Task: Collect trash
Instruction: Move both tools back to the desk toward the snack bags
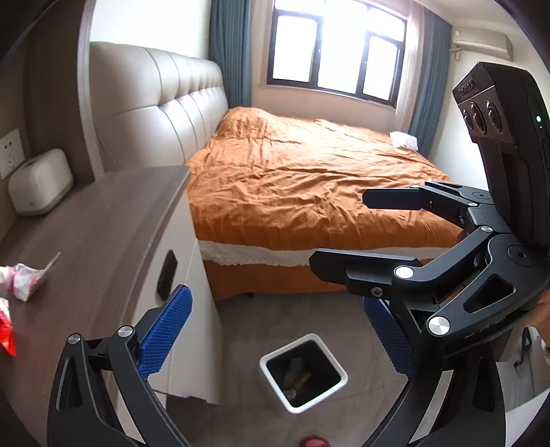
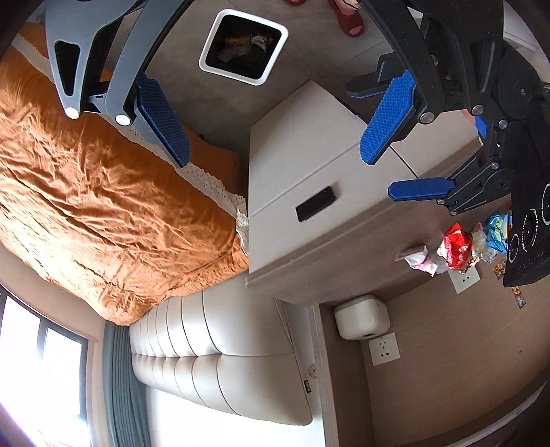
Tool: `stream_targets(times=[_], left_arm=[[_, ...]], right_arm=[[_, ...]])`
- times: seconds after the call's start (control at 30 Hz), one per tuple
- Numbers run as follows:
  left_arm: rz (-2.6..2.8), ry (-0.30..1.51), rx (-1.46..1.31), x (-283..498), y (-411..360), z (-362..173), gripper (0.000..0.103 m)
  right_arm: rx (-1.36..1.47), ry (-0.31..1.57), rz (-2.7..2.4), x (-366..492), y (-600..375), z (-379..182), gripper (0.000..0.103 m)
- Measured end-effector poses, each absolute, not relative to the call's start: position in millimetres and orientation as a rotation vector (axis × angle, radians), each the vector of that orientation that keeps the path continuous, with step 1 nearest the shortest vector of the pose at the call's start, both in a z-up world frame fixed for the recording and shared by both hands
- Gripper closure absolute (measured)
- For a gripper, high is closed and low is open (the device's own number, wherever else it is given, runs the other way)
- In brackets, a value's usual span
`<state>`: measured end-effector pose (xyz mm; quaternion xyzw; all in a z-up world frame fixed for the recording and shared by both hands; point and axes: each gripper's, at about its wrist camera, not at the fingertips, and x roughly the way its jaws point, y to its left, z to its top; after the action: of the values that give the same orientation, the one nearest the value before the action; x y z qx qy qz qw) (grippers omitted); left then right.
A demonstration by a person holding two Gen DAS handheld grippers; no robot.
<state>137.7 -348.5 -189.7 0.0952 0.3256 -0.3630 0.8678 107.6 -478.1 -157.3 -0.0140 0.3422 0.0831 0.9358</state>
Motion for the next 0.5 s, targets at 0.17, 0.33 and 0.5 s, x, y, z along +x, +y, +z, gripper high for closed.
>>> stream_targets(times=[0.17,0.33,0.5], left_arm=[[-0.676,0.644,0.178,135.5,-307.9,-163.9,0.005],[-0.6,0.623,0.163,137.3,-272.6,-146.6,0.005],[-0.512,0.602,0.148,139.9,-235.7,-132.0,0.005]], right_arm=[[-0.067,0.656,0.236,111.6,-445.0,-137.0,0.005],[-0.112,0.626,0.311,120.0,-406.4,-119.8,0.005],[-0.131,0.621,0.392,131.5,-367.6,-106.5,0.005]])
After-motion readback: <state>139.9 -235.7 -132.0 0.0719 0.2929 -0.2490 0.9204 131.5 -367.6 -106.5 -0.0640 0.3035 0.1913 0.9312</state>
